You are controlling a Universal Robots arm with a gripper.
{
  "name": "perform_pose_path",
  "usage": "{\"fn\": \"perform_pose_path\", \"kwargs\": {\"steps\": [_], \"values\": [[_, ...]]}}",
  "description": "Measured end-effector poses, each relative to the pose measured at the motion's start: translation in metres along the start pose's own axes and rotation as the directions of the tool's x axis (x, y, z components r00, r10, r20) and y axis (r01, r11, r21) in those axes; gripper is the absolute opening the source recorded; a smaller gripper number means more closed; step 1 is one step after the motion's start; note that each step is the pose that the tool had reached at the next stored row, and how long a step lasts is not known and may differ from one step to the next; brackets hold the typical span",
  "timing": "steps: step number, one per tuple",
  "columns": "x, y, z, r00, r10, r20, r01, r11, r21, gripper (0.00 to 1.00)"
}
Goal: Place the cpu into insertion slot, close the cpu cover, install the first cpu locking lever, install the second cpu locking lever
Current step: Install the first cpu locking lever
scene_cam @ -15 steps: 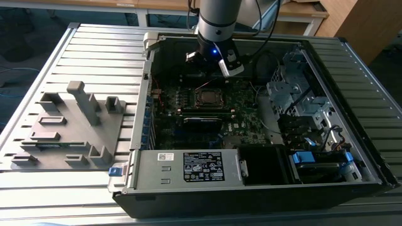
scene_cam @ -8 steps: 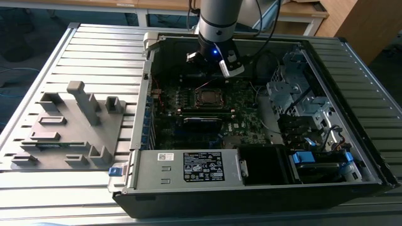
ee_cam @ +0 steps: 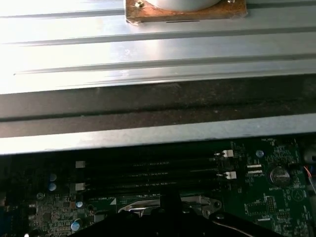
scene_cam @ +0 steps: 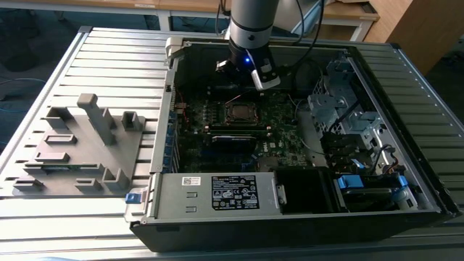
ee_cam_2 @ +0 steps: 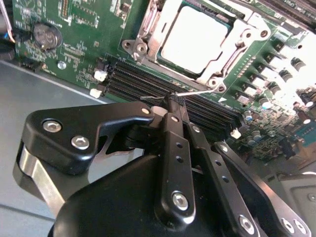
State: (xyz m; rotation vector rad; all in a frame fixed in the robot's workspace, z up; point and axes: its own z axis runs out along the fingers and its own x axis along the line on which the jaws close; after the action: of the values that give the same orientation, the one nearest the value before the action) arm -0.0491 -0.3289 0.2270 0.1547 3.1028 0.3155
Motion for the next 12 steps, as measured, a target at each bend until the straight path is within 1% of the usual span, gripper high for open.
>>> {"fn": "perform_pose_path", "kwargs": {"steps": [3,5,12], "values": [[0.0000,-0.0001,0.0002,0.9996,0.028,0.0063,-0.028,0.9996,0.0045,0.11],[0.0000,-0.0001,0.0002,0.9992,0.039,0.0086,-0.039,0.9992,0.0056,0.11],[0.0001,0.0000,0.0003,0.9992,0.040,0.0091,-0.040,0.9992,0.0057,0.11]]}}
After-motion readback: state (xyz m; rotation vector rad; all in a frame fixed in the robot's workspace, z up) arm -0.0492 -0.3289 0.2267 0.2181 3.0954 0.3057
